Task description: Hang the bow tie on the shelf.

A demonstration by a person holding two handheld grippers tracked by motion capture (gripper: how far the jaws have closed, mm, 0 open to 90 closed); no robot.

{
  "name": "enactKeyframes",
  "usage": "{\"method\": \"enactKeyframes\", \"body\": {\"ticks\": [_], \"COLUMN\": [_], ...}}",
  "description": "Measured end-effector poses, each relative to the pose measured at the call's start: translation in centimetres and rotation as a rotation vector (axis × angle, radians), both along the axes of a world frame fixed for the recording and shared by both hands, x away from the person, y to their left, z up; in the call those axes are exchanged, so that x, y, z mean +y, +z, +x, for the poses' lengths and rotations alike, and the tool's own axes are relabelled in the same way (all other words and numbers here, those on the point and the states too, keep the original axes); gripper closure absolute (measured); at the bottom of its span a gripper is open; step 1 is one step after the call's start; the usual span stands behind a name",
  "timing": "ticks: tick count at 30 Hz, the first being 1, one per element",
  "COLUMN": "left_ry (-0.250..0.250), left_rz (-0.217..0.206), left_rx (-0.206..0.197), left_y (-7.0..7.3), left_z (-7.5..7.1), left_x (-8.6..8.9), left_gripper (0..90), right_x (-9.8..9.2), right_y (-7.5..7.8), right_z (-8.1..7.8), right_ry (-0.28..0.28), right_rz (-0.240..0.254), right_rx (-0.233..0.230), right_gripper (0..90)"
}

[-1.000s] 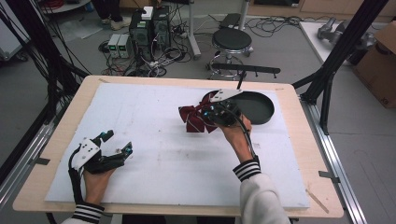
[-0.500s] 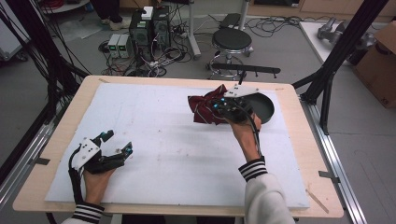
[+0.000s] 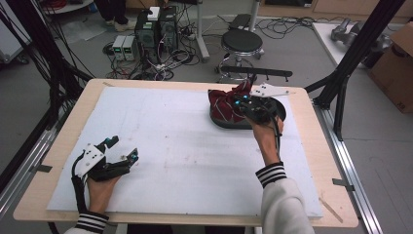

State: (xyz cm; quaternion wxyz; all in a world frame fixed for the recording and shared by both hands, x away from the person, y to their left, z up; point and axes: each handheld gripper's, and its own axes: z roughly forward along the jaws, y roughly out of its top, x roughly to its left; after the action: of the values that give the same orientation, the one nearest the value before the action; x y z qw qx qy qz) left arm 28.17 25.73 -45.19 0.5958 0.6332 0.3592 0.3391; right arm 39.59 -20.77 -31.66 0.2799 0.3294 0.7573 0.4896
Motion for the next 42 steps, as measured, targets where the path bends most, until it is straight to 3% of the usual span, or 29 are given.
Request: {"method": "enactKeyframes", "body": {"ticks": [13,31,42], "left_ry": [-0.003,-0.001,-0.002], "left_rz": [0.0,-0.001,-0.002], "left_rx": [0.002,0.001,0.002], "left_y": [0.0,0.0,0.0], "left_z": [0.0,0.0,0.0], "left_x": [0.0,0.1,0.0], "left_gripper": [14.4,14.3,14.4], "right_x": [-2.0,-3.0,-3.6], "right_y": [2.3,3.5,3.5], "right_z": [1.0,3.1,4.3], "right_ry": [-0.055,-0.115,-0.147], "right_rz": [0.022,0.0,0.013], "right_rx": [-0.035,-0.055,-0.048], "right_gripper": [85.6,85.7,85.7]}}
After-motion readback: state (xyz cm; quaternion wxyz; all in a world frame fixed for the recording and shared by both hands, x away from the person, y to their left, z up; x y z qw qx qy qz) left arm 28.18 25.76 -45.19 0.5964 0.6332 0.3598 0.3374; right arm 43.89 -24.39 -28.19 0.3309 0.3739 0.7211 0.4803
